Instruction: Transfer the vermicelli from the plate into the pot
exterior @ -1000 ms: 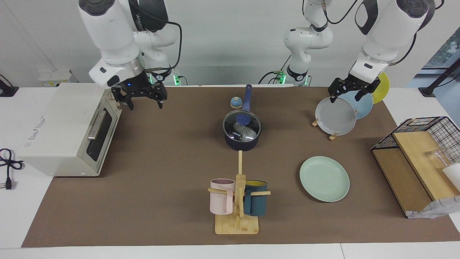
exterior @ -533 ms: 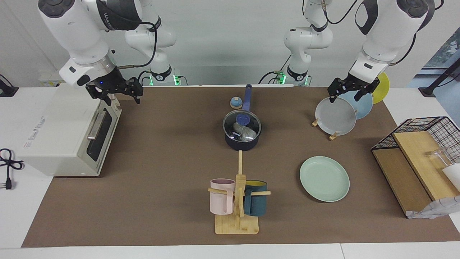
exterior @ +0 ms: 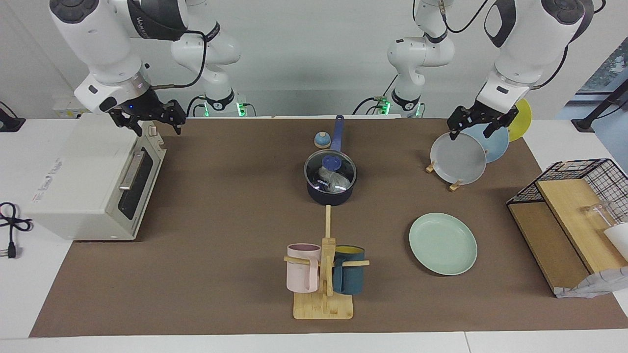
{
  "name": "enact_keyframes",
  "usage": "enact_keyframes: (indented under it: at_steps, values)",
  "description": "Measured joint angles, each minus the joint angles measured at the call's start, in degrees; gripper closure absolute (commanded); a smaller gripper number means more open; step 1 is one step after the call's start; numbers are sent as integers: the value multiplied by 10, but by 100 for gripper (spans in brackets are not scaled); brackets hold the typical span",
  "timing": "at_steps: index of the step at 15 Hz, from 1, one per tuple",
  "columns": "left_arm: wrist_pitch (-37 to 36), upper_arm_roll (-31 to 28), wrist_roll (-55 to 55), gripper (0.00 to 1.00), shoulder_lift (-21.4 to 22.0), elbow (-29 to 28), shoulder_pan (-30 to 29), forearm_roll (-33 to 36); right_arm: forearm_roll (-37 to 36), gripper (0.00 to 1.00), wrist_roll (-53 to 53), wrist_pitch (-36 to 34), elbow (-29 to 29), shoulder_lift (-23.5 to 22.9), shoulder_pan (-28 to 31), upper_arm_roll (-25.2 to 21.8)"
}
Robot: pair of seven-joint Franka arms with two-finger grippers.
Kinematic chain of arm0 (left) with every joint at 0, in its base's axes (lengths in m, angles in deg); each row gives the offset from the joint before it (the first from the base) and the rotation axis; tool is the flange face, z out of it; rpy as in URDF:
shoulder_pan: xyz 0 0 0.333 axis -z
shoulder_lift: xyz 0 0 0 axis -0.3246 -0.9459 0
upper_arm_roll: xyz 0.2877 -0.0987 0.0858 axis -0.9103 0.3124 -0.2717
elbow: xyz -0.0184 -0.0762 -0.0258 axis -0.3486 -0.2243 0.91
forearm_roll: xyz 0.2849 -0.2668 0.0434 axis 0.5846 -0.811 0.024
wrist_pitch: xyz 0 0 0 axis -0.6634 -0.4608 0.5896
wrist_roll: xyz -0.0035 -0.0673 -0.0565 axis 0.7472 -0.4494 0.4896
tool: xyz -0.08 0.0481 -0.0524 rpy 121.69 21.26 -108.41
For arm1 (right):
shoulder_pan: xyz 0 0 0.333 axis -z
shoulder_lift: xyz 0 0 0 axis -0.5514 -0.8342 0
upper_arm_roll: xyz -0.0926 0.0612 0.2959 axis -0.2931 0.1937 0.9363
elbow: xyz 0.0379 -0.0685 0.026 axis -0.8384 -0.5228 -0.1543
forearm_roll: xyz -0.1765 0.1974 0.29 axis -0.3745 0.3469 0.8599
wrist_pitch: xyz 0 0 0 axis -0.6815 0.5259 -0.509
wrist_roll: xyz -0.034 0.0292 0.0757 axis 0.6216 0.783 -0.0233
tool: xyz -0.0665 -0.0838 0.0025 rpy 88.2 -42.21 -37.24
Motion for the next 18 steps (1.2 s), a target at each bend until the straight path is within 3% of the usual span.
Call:
enact_keyframes:
  at_steps: [18]
  values:
    - [0,-1,0,0,1,0,0,0,-9,0,17,42,-4,6,22,-6]
